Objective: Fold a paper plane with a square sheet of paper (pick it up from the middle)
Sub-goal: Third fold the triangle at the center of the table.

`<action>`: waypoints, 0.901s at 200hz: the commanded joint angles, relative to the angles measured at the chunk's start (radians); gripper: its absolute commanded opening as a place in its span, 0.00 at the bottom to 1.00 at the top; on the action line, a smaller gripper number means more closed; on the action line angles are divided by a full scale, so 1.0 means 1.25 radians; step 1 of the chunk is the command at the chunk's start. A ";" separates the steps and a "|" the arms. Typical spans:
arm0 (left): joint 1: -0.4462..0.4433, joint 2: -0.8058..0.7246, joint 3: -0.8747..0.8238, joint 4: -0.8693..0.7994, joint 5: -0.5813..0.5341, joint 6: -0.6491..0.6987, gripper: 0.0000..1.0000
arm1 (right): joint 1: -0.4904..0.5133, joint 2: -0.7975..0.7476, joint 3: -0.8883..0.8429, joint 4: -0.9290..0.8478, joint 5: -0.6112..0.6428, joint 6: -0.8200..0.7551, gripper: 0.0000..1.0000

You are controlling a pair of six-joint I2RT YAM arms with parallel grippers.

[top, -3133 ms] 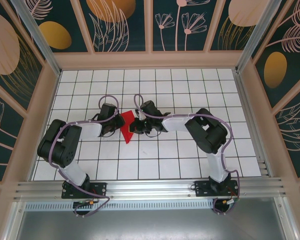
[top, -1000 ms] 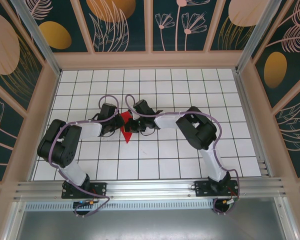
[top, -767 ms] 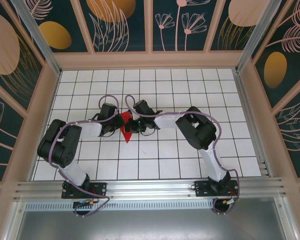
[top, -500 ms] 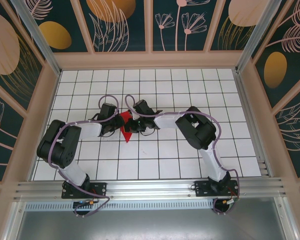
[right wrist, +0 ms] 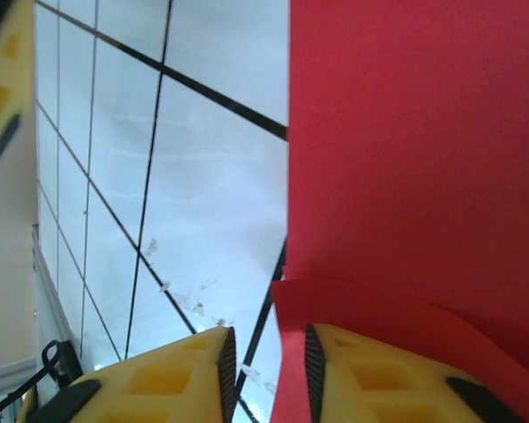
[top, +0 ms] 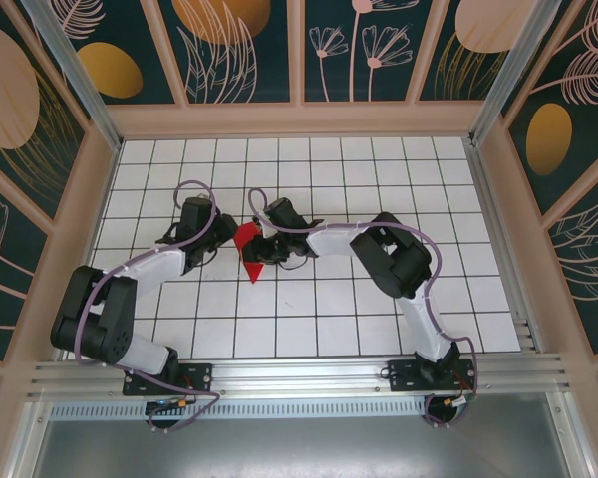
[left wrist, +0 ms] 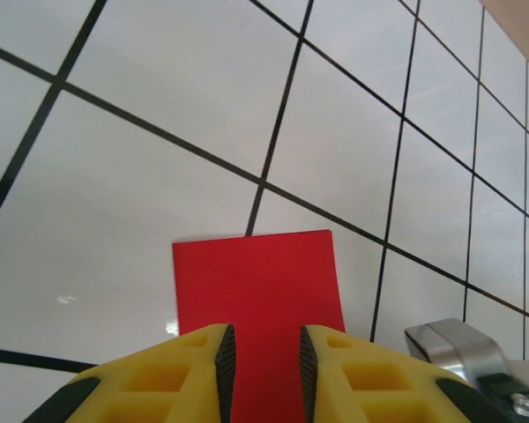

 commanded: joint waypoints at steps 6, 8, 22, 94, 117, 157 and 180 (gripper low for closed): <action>0.008 -0.022 -0.027 -0.020 0.002 -0.015 0.28 | 0.004 0.015 -0.015 -0.034 0.056 -0.021 0.36; 0.008 -0.024 -0.029 -0.020 0.003 -0.016 0.28 | 0.004 0.014 -0.016 -0.035 0.056 -0.021 0.36; 0.007 -0.031 -0.039 -0.015 0.014 -0.019 0.28 | 0.004 0.012 -0.016 -0.036 0.059 -0.021 0.35; 0.008 -0.066 -0.092 0.017 0.125 -0.013 0.17 | 0.004 0.015 -0.013 -0.042 0.062 -0.020 0.04; 0.006 -0.064 -0.114 0.044 0.186 -0.019 0.13 | 0.003 0.016 -0.011 -0.052 0.067 -0.021 0.02; -0.015 -0.049 -0.151 0.088 0.233 -0.040 0.06 | 0.004 0.016 -0.007 -0.064 0.080 -0.017 0.01; -0.024 -0.035 -0.161 0.098 0.236 -0.042 0.04 | 0.004 0.018 -0.005 -0.067 0.086 -0.013 0.00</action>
